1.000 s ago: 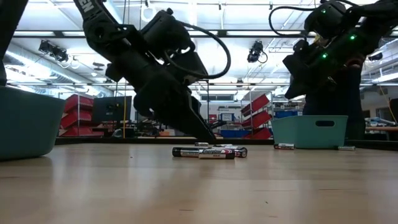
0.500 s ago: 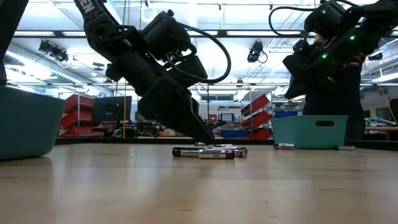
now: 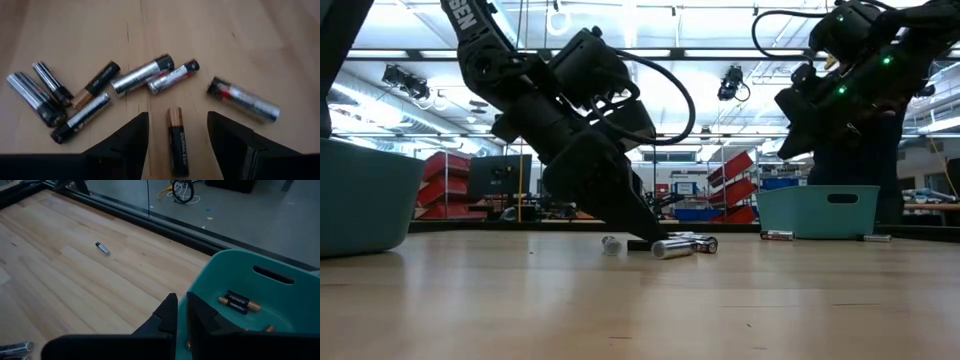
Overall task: Sort batteries
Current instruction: Put the black battery into the green bin
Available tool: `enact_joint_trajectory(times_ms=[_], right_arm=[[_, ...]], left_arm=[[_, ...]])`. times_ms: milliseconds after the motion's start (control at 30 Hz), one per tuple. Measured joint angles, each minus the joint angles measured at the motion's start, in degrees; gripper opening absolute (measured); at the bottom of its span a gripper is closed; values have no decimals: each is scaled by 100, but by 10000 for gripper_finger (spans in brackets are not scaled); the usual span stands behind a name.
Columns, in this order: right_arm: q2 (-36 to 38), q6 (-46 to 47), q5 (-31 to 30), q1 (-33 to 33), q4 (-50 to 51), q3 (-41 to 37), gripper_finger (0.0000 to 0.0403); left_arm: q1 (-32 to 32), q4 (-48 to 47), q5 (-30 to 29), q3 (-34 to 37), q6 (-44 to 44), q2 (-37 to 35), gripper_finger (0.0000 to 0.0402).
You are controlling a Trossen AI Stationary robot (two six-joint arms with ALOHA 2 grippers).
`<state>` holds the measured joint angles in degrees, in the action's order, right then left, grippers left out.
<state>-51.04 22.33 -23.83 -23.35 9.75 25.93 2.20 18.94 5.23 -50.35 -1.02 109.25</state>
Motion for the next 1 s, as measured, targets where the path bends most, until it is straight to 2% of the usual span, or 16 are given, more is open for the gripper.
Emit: enact_joint_trajectory(times_ms=[367, 567, 800, 867, 1000], right_arm=[[1, -42, 0, -1, 1, 0, 27], [1, -42, 0, 0, -19, 0, 25], [-1, -109, 0, -2, -24, 0, 27], [-1, -109, 0, -2, -24, 0, 27], [-1, -110, 0, -2, -24, 0, 25]], left_arm=[[-98, -195, -10, 0, 101, -2, 191], [-103, -292, -52, -11, 107, -4, 131], [-109, -197, -116, -4, -214, -7, 24], [-109, -179, -114, -4, -265, -7, 13], [-107, -169, -114, -4, -267, -7, 20]])
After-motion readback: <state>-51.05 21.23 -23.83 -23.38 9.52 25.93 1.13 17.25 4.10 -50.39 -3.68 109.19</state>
